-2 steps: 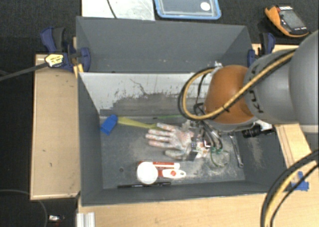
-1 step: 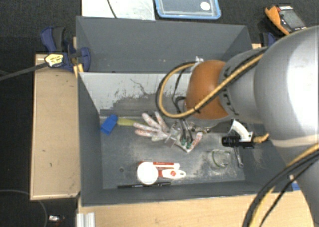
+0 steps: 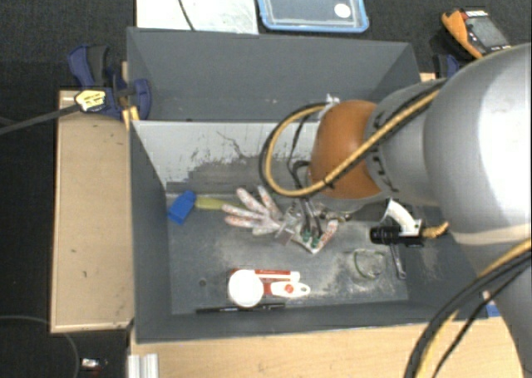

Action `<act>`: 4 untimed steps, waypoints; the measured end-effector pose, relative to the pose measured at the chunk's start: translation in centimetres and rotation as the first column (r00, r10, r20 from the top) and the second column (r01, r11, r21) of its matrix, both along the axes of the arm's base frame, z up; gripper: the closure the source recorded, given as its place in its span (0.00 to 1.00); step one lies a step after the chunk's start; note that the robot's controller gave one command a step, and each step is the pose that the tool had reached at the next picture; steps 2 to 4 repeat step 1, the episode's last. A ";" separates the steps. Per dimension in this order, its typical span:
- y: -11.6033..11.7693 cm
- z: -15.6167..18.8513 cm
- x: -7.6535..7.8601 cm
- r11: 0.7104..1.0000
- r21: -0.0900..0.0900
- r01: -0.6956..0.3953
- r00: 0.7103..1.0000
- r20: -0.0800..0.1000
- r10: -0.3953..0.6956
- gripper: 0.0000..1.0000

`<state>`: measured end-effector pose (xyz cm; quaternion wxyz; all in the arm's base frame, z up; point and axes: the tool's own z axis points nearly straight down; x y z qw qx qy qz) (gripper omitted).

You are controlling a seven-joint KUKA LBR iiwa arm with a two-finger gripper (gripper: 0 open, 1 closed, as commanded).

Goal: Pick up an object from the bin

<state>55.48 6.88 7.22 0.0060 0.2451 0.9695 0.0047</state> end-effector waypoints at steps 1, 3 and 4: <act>0.0 1.3 0.0 1.000 0.000 -0.002 1.000 0.000 0.002 1.00; 0.0 1.3 0.0 1.000 0.000 -0.002 1.000 0.000 0.002 1.00; 0.0 1.3 0.0 1.000 0.000 -0.002 1.000 0.000 0.002 1.00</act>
Offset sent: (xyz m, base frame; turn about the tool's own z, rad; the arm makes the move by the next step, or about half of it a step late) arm -0.0007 -0.0003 0.0221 -0.0010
